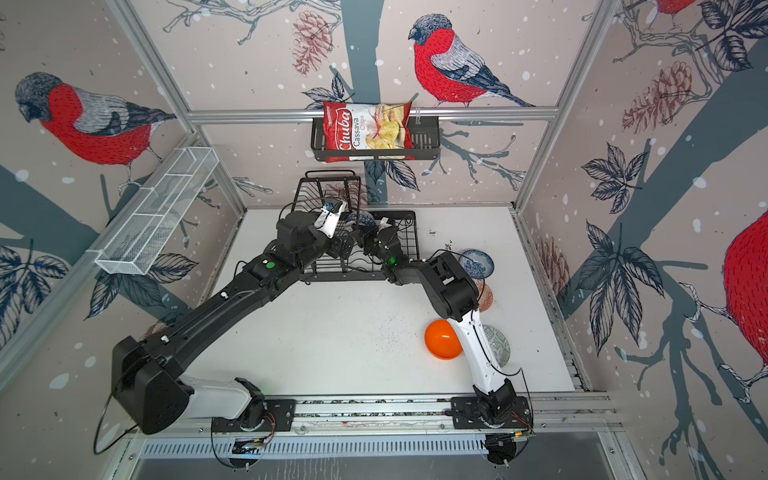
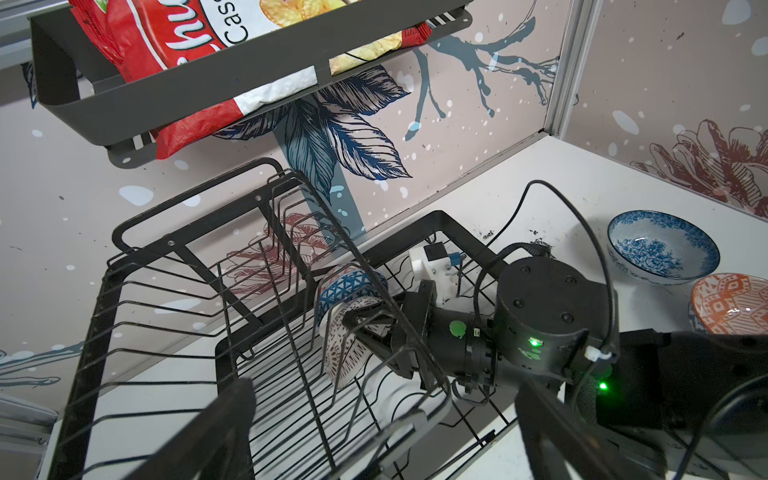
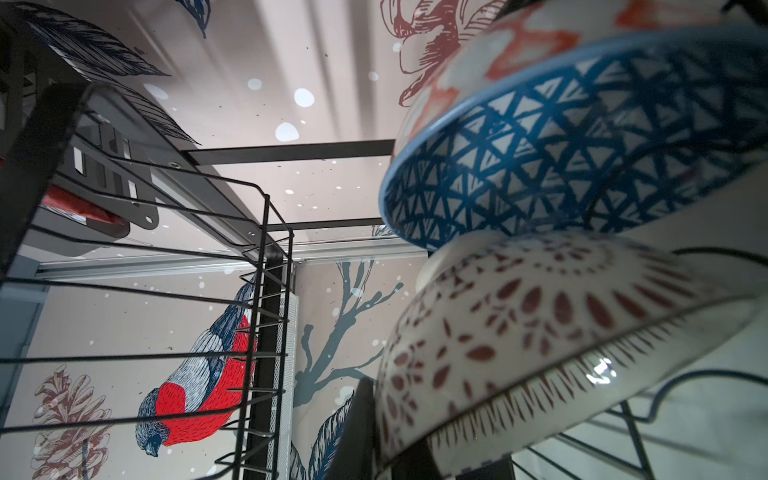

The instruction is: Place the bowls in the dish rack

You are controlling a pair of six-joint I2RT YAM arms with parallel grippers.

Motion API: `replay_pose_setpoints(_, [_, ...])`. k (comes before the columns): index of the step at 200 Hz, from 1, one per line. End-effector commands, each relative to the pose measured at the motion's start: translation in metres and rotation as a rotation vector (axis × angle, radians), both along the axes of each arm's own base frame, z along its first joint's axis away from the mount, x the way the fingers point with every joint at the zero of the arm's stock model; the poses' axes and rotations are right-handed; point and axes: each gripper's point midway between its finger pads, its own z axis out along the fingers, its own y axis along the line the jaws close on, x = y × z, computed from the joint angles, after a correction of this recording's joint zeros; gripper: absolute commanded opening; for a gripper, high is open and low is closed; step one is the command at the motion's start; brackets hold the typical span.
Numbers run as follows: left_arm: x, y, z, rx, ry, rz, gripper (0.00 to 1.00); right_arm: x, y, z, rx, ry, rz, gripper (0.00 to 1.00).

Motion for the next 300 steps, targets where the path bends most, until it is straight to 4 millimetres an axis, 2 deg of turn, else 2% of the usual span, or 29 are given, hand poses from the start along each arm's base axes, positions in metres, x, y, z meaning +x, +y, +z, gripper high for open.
replay_pose_setpoints(1, [0.002, 0.001, 0.006, -0.021, -0.009, 0.005, 0.97, 0.000, 0.000, 0.019, 0.078, -0.040, -0.006, 0.00])
replay_pose_setpoints(123, [0.002, -0.003, 0.004, -0.028, 0.007, -0.007, 0.97, -0.008, -0.010, -0.006, 0.131, 0.067, -0.057, 0.01])
replay_pose_setpoints(183, [0.004, -0.003, 0.002, -0.024, 0.011, -0.004, 0.97, -0.011, -0.013, -0.020, 0.165, 0.149, -0.072, 0.09])
replay_pose_setpoints(205, [0.003, -0.003, 0.002, -0.024, 0.010, -0.004, 0.97, -0.010, -0.010, -0.017, 0.179, 0.152, -0.061, 0.09])
replay_pose_setpoints(254, [0.004, -0.002, 0.003, -0.026, 0.009, 0.001, 0.97, -0.013, -0.009, -0.028, 0.174, 0.213, -0.074, 0.14])
replay_pose_setpoints(300, [0.003, -0.001, 0.004, -0.025, 0.005, 0.004, 0.97, -0.014, -0.008, -0.029, 0.193, 0.225, -0.070, 0.18])
